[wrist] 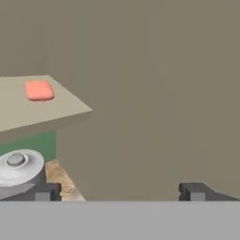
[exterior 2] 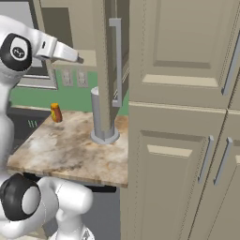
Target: Open the cabinet. Pick the bar soap and place it next to the sink. Then close the cabinet.
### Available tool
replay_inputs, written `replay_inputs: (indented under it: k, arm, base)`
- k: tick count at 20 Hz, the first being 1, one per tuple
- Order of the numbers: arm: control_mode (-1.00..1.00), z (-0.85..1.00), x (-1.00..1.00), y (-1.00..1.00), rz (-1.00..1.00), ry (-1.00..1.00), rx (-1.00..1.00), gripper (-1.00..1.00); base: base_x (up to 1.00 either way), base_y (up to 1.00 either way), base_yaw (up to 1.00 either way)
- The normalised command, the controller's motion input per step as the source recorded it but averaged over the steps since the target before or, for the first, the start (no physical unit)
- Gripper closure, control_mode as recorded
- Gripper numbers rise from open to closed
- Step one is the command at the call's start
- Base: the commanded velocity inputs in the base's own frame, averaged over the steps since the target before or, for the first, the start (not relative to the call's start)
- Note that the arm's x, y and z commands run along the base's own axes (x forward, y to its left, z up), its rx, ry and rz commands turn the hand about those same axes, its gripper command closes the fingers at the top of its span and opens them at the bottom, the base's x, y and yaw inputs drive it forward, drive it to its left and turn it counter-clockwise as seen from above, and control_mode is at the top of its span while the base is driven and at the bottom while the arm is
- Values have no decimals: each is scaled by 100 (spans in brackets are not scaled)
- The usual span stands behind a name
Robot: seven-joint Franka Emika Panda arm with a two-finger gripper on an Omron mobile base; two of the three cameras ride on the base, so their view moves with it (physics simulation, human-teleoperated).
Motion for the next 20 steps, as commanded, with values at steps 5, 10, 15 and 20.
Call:
replay_inputs:
  k: [5,10,15,20]
  arm:
    - [-100,-18,40,-12,18,0,-2,-100]
    - [-100,-15,38,-20,22,0,0,-100]
    - [-100,-6,46,-16,14,0,0,-100]
    - [-100,-8,50,-9,13,0,1,-100]
  base:
    - [0,0,0]
    - [0,0,0]
    - [0,0,0]
    - [0,0,0]
